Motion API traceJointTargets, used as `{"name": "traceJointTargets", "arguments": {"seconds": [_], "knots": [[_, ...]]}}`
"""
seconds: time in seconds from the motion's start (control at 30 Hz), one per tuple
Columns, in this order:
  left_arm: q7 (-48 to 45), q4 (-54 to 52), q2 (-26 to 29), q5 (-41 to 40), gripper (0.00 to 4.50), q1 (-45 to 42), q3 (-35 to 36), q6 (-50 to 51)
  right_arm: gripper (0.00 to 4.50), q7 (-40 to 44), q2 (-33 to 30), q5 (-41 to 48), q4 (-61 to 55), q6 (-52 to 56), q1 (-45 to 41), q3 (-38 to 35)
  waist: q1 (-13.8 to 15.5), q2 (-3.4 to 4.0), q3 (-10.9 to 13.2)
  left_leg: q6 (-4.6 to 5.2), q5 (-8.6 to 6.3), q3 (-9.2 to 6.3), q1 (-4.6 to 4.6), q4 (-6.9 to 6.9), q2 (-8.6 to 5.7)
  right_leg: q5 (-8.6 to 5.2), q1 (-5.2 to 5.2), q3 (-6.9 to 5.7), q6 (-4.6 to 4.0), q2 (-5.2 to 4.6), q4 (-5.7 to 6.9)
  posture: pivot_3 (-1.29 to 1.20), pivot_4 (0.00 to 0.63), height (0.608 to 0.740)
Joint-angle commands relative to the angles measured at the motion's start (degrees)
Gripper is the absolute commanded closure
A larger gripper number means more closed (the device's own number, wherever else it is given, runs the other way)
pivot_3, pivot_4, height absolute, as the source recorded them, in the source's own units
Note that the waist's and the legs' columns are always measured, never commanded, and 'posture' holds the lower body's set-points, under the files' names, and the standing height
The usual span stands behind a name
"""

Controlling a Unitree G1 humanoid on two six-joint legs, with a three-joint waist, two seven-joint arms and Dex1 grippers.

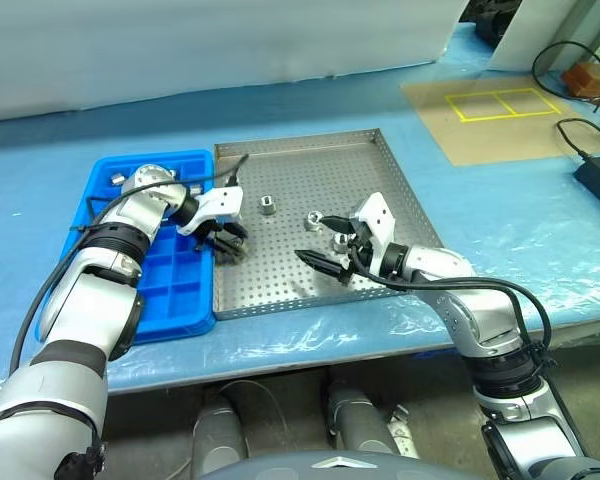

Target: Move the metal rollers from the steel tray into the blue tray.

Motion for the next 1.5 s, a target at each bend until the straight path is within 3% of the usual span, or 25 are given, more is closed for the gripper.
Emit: {"name": "traceJointTargets", "arguments": {"seconds": [0.03,0.47,0.9,1.17,1.5], "knots": [[0.7,-8.1,1.9,-4.9,2.85,-0.1,4.5,5.9,0.0,2.0,0.2,0.2,0.4,-1.9,-2.6,0.6,0.1,-0.01,0.0,0.02,-0.01,0.0,-0.02,0.0,0.0,0.0,-0.01,0.0,0.0,0.0,-0.01,-0.35,0.15,0.74],[9.3,-33.9,13.0,-11.2,2.85,14.4,12.9,19.3,0.0,15.6,2.9,0.1,13.0,-6.8,-18.1,5.3,1.9,0.03,0.0,0.03,-0.02,-0.05,-0.33,-0.05,0.08,0.0,-0.24,-0.28,0.01,-0.04,0.06,-0.09,0.15,0.74],[24.6,-55.5,19.5,-18.6,2.85,36.6,29.1,31.9,0.0,25.2,8.9,-4.2,31.2,-16.6,-26.2,8.4,6.1,0.01,0.0,-0.08,0.05,-0.41,-1.23,-0.05,0.17,0.09,-0.81,-1.12,0.14,-0.25,0.21,0.15,0.15,0.74],[34.0,-53.3,17.8,-18.6,2.85,40.2,32.6,31.5,0.0,26.8,10.6,-5.7,32.5,-18.3,-27.0,8.3,7.9,-0.01,0.0,-0.21,0.12,-0.63,-1.55,0.28,0.24,0.02,-0.84,-1.55,0.03,-0.4,0.48,0.15,0.15,0.74],[36.0,-43.0,14.2,-17.5,2.85,35.4,25.5,26.9,0.0,25.0,8.8,-6.5,29.6,-16.7,-24.3,7.2,7.8,-0.07,0.0,-0.65,0.41,-0.64,-1.55,0.39,0.2,-0.07,-0.91,-1.65,-0.12,-0.67,1.0,0.09,0.15,0.74]]}}
